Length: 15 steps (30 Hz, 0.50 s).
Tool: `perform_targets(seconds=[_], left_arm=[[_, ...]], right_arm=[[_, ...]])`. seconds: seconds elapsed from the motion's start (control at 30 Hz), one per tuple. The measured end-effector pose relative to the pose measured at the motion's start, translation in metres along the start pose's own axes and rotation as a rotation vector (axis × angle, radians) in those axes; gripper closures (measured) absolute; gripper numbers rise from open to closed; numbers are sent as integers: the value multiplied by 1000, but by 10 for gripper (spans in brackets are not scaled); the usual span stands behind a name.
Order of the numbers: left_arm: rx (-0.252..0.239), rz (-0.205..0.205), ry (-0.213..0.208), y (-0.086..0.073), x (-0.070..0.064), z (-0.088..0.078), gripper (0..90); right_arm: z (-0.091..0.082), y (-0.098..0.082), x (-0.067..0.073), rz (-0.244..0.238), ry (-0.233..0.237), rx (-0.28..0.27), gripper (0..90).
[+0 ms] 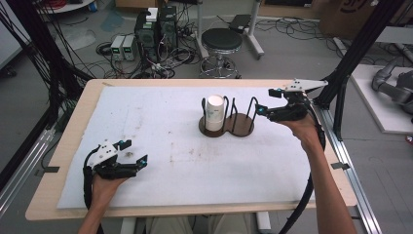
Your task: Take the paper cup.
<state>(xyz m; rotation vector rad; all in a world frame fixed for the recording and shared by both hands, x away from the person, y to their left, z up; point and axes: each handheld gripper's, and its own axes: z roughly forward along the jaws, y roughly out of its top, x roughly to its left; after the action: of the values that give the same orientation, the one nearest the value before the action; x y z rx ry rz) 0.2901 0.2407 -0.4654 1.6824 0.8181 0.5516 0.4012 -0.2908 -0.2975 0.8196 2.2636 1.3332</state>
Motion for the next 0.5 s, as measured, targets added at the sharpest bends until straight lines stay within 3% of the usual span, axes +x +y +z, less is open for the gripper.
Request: perform_targets(seconds=[0.07, 0.1, 0.2, 0.23, 0.33, 0.4, 0.43, 0.5], left_arm=[[1, 0, -1, 0, 0, 0, 132], [1, 0, -1, 0, 0, 0, 132], [1, -1, -3, 0, 0, 0, 132], [2, 0, -2, 0, 0, 0, 132], [2, 0, -3, 0, 0, 0, 132], [2, -2, -2, 0, 0, 0, 132], [3, -2, -2, 0, 0, 0, 132], [4, -3, -1, 0, 0, 0, 132]], right_arm=[[6, 6, -2, -16, 17, 22, 150], [13, 13, -4, -31, 35, 64, 150], [21, 20, -6, -45, 59, 81, 150], [29, 26, -6, -68, 70, 118, 150], [36, 30, -6, -74, 89, 132, 150], [44, 37, -5, -90, 97, 177, 150], [50, 42, -5, -113, 113, 177, 150], [53, 46, -4, -112, 121, 182, 150]])
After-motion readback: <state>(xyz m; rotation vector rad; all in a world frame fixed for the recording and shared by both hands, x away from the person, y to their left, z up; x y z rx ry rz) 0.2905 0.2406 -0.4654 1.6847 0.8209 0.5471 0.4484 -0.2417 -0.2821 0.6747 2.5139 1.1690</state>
